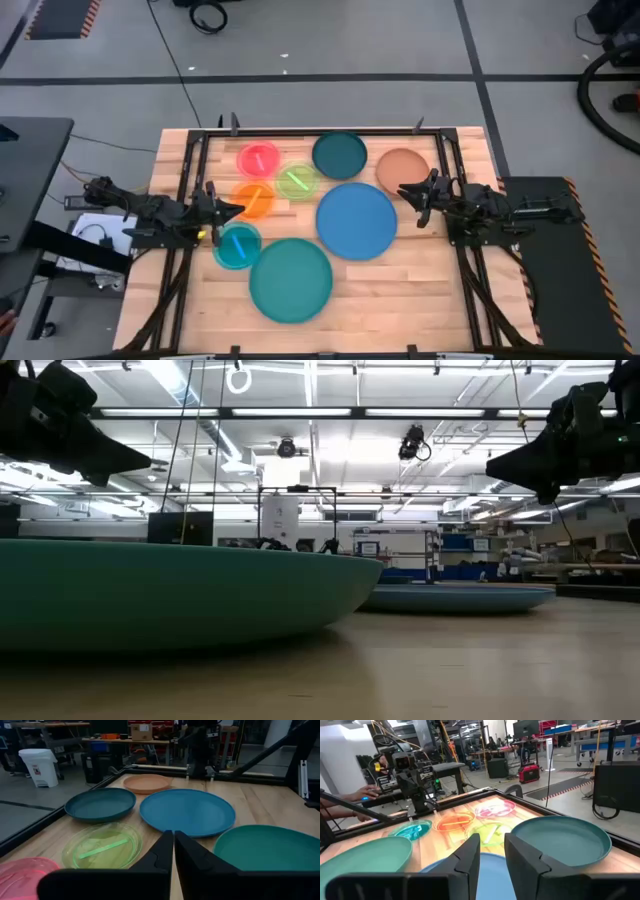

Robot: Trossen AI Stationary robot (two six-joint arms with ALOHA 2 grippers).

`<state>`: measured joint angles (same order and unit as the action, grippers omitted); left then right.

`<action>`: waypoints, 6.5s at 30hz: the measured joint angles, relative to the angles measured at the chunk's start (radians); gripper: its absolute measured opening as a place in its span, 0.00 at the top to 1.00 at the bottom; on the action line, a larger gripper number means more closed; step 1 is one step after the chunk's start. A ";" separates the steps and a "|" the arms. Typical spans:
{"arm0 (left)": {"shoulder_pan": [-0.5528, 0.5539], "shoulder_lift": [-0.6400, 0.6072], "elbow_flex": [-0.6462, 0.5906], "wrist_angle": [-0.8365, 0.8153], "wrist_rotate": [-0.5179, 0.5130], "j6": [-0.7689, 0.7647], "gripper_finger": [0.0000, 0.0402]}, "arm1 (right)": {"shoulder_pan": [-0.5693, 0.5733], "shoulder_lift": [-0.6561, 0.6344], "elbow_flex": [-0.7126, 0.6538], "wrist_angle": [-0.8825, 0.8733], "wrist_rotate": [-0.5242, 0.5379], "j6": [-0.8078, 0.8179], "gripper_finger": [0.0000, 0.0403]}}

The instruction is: Stack plastic plates

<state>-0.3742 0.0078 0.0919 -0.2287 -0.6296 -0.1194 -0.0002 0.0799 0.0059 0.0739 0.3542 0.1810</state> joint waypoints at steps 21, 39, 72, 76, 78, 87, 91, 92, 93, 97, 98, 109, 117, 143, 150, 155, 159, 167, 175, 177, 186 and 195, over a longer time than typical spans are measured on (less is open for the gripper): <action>0.000 0.000 0.000 0.000 0.000 0.000 0.94 | 0.000 0.000 0.000 0.000 0.000 0.000 0.75; 0.000 0.000 0.000 0.000 0.000 0.000 0.94 | 0.000 0.000 0.000 0.000 0.000 0.000 0.75; 0.000 0.000 0.000 0.000 0.000 0.001 0.94 | 0.000 0.000 0.000 0.000 0.000 0.000 0.75; 0.000 0.000 0.000 0.000 0.000 0.001 0.94 | 0.000 0.000 0.000 0.000 0.000 0.000 0.75; 0.000 0.000 0.000 0.000 0.000 0.001 0.94 | 0.000 0.000 0.000 0.000 0.000 0.000 0.75; 0.008 0.000 -0.005 0.180 -0.008 0.411 0.94 | 0.000 0.000 0.000 0.002 0.000 -0.002 0.75; 0.007 0.000 -0.004 0.246 -0.008 0.206 0.94 | 0.000 0.000 0.000 0.032 0.018 -0.017 0.75; 0.007 0.000 -0.004 0.259 -0.008 0.159 0.94 | 0.000 0.000 0.000 0.044 0.018 -0.018 0.75; 0.007 0.000 -0.004 0.274 -0.009 0.123 0.94 | 0.000 0.000 0.000 0.061 0.018 -0.019 0.75; 0.007 0.000 -0.003 0.313 -0.009 0.080 0.94 | 0.000 0.000 0.000 0.151 0.019 -0.067 0.75; 0.007 0.000 -0.002 0.313 -0.009 0.079 0.94 | 0.000 0.000 0.000 0.182 0.019 -0.076 0.75; 0.007 0.000 -0.001 0.510 -0.009 0.085 0.94 | -0.001 0.000 0.000 0.336 0.060 0.047 0.75; 0.007 0.025 -0.001 0.594 -0.009 0.081 0.94 | -0.001 0.081 0.000 0.329 -0.011 0.120 0.75; 0.005 0.483 0.281 0.445 0.081 0.076 0.94 | 0.242 0.967 0.469 0.316 -0.054 0.110 0.75; 0.005 0.496 0.337 0.274 0.087 0.020 0.94 | 0.331 1.248 0.744 0.148 -0.026 0.053 0.75; 0.006 0.496 0.337 0.255 0.087 0.020 0.94 | 0.370 1.408 0.913 0.045 -0.031 0.027 0.75; 0.007 0.496 0.337 0.260 0.078 0.019 0.89 | 0.399 1.523 1.026 -0.019 -0.061 -0.026 0.75; 0.007 0.496 0.337 0.262 0.023 0.025 0.69 | 0.453 1.729 1.258 -0.269 -0.079 -0.124 0.73; 0.007 0.497 0.337 0.264 0.023 0.012 0.67 | 0.472 1.875 1.468 -0.518 -0.154 -0.158 0.57; 0.007 0.497 0.337 0.262 0.023 -0.001 0.67 | 0.478 1.903 1.498 -0.557 -0.187 -0.178 0.53; 0.007 0.497 0.337 0.261 0.024 -0.001 0.67 | 0.502 1.968 1.514 -0.621 -0.222 -0.307 0.53; 0.006 0.512 0.336 0.264 0.025 0.000 0.67 | 0.501 2.003 1.513 -0.609 -0.194 -0.371 0.58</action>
<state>-0.3679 0.5198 0.4282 0.0353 -0.6051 -0.1199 0.5004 2.0830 1.5188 -0.5355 0.1601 -0.1902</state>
